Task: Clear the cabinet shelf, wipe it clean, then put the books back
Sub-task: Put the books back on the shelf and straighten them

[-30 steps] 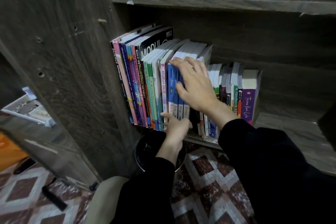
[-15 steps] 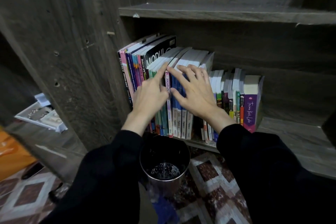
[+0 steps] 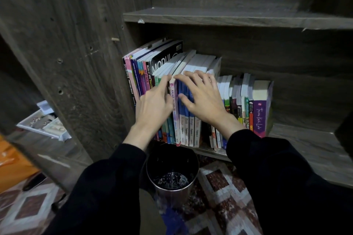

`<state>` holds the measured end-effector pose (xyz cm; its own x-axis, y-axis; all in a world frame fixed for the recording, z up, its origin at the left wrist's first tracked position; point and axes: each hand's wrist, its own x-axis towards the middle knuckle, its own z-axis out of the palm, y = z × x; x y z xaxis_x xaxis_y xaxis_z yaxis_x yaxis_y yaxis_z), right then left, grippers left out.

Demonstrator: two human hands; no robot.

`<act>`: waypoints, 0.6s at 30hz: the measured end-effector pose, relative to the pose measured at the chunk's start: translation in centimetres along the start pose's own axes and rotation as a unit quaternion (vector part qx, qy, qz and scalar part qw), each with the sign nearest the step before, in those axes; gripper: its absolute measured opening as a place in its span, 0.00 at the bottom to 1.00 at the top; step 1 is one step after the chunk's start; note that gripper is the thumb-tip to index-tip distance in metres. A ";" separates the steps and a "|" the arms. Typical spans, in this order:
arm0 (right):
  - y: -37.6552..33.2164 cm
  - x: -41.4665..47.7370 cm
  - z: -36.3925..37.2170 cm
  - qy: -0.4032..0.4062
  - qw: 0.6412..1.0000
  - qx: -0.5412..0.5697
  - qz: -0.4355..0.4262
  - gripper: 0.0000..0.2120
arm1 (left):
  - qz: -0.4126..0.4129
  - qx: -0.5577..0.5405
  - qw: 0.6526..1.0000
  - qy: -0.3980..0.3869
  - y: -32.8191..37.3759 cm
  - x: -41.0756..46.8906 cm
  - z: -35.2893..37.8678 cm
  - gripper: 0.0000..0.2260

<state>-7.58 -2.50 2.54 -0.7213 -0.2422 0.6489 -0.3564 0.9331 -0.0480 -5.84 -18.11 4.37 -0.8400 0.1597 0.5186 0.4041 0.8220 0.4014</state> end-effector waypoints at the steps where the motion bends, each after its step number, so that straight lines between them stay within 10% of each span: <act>1: 0.0 0.1 0.0 0.000 1.000 -0.003 0.000 0.22 | 0.004 -0.016 1.000 0.003 -0.1 0.1 0.1 0.18; 18: -0.8 0.4 0.4 0.041 0.999 -0.007 0.022 0.22 | -0.002 -0.034 0.993 -0.111 -0.5 4.4 -1.7 0.16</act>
<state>-7.84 -3.46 2.52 -0.6852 -0.1786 0.7061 -0.3164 0.9462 -0.0677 -9.14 -18.72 7.72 -0.8978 0.2791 0.3406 0.4174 0.7858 0.4564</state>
